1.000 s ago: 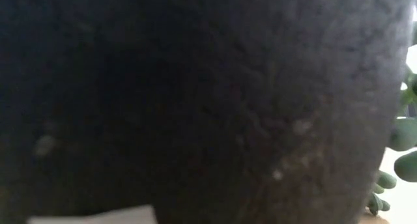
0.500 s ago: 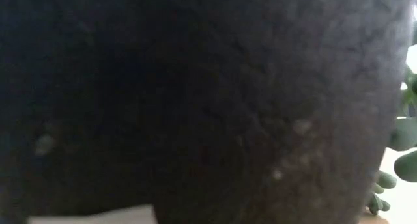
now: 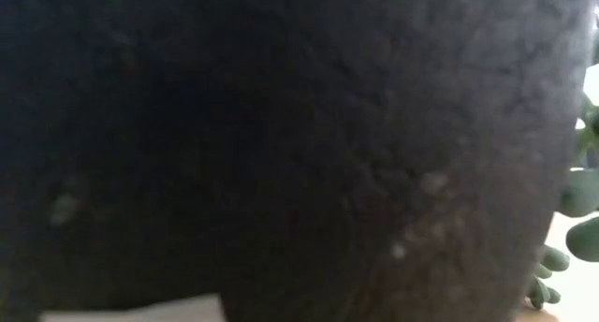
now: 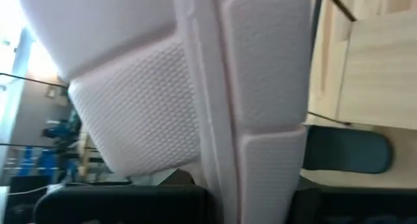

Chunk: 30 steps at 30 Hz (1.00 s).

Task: Pick and place slides into the shelf
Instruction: Put the pink slides on the shelf

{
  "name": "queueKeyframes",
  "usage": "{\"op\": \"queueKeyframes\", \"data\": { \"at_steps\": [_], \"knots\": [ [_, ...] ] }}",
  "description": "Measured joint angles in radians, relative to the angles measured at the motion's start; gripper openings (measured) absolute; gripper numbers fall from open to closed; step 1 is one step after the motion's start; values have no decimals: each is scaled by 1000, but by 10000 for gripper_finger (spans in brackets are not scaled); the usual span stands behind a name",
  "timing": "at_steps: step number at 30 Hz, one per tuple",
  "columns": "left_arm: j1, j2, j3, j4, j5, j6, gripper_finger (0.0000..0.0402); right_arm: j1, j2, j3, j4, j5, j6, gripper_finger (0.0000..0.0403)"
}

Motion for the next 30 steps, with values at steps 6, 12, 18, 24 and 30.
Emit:
{"op": "queueKeyframes", "data": {
  "at_steps": [6,12,18,24,30],
  "knots": [
    [2,1,-1,2,-73,94,23,-38,0,0,1,-13,35,101],
    [2,1,-16,3,-136,161,23,-122,0,0,13,-42,92,101],
    [76,1,-55,3,-158,256,23,-182,0,0,14,-129,151,101],
    [215,1,-99,17,-169,310,23,-204,1,0,14,-269,161,101],
    [332,1,-116,248,-169,495,23,-208,1,0,15,-346,193,102]
  ]
}}
